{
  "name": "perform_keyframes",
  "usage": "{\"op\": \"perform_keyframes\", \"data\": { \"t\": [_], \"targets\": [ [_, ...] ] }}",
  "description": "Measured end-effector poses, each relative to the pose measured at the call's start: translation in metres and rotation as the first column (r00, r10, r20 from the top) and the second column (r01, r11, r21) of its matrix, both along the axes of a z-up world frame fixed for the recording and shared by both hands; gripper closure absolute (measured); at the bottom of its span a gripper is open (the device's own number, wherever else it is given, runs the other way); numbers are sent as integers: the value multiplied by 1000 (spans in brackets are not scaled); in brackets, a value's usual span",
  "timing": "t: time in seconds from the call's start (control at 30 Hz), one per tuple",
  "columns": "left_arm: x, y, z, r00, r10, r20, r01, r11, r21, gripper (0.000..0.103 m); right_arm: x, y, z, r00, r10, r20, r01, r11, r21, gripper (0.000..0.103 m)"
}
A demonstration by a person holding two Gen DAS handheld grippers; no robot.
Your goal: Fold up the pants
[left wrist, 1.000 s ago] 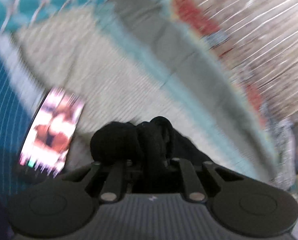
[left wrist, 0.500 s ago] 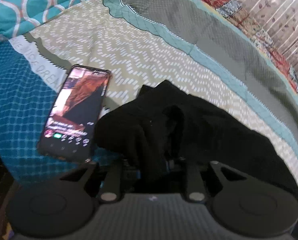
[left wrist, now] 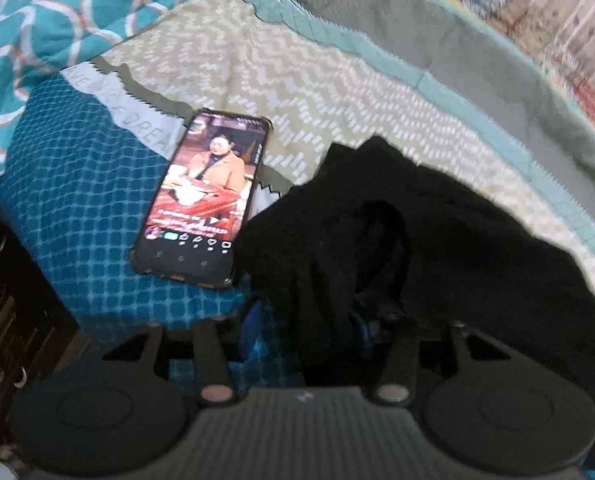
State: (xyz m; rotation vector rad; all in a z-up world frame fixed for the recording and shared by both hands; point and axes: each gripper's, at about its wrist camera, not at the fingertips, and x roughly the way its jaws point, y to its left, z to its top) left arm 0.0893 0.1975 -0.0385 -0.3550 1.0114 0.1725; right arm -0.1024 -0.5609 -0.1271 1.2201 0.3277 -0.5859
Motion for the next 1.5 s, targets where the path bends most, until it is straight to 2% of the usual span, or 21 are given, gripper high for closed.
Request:
{"op": "perform_keyframes", "data": {
  "t": [0.1,0.17,0.3,0.4,0.47,0.57,0.7,0.83,0.97,1.3,1.5],
  "targets": [
    [-23,11,18,997,56,62,-51,996,-74,59,-7,-1,1,999,-13,40,13,1000,6,56],
    [-31,10,28,993,75,88,-69,995,-70,62,-9,0,0,999,-10,51,10,1000,9,55],
    [-28,-25,53,988,-8,155,-4,997,77,62,-6,0,-8,998,0,64,-2,1000,31,56],
    [-20,-72,60,973,-142,182,113,980,162,61,-7,1,-14,996,-10,88,6,999,51,56],
    [-12,-113,54,955,-249,162,211,953,217,61,-9,1,-17,995,-10,102,4,999,52,56],
    [-6,-161,35,924,-363,118,326,911,251,61,-12,-2,-20,992,-4,123,-4,998,61,56],
    [-5,-208,9,896,-442,46,415,870,266,61,-15,-4,-23,990,7,138,-17,997,73,56],
    [-9,-229,-4,882,-472,2,450,842,298,61,-15,-3,-22,991,25,134,-34,998,59,56],
    [-14,-230,-9,880,-475,-13,455,833,315,61,-16,-2,-23,990,27,138,-35,998,50,56],
    [-12,-221,-16,896,-443,-26,426,844,325,61,-15,5,-21,991,6,136,-15,998,64,56],
    [-6,-213,-32,911,-407,-61,403,849,341,61,-16,5,-23,990,0,144,-11,997,72,56]
  ]
}}
